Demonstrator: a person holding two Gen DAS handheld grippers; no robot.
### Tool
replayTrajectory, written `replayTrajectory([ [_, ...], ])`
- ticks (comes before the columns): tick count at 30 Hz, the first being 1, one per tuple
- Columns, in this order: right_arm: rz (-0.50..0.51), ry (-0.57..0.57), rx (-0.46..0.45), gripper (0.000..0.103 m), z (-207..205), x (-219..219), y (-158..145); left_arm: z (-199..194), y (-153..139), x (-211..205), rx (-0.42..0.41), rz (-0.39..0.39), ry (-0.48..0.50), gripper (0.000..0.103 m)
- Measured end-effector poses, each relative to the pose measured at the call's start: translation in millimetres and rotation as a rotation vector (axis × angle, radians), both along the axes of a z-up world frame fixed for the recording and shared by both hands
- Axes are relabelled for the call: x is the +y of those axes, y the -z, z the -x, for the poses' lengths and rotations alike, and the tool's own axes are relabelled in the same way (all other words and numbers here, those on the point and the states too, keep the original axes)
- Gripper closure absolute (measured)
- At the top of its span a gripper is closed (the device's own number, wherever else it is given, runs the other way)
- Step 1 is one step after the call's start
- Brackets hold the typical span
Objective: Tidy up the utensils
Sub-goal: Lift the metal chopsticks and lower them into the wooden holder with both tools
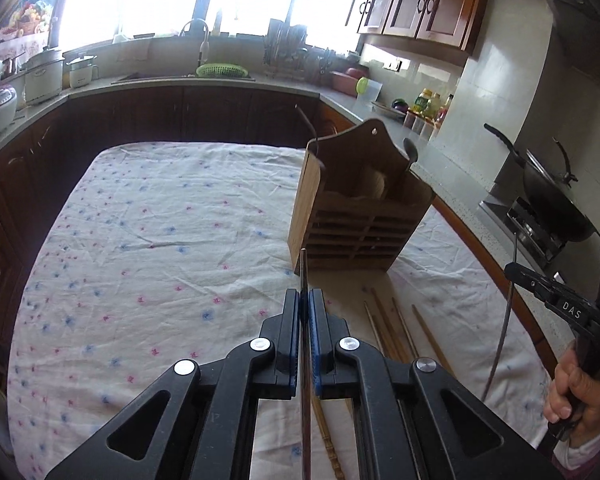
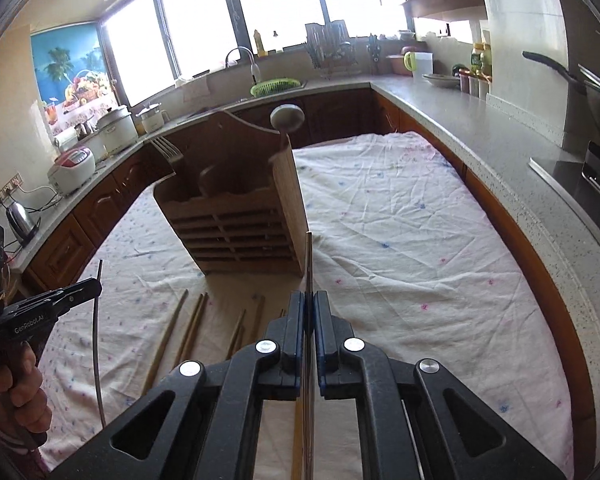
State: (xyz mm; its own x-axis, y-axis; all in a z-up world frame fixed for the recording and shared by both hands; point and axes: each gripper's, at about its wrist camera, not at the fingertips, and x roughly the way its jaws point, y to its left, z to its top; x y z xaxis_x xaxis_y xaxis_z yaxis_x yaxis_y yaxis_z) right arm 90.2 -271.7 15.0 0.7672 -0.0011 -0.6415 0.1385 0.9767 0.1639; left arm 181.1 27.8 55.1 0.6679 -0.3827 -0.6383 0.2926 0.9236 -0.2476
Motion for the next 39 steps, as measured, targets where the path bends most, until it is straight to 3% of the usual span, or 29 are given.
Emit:
replayTrajectory([
  [8,-0.01,-0.008,-0.147,0.098,25,3,-57,47,-42,25,-0.099,0.055,-0.004,0.1],
  [14,-0.004,-0.009,-0.206,0.098,23,3,-78,57,-57,27,-0.146,0.064,0.003,0.1],
  [28,-0.036,-0.007,-0.286,0.098,-10,-5,-106,17,-85,14,-0.252,0.085,0.007,0.1],
  [35,-0.057,0.003,-0.356,0.098,-47,-10,-134,-18,-106,2,-0.332,0.1,-0.007,0.1],
  [39,-0.069,0.013,-0.373,0.098,-75,-15,-142,-49,-102,-11,-0.35,0.096,-0.019,0.1],
])
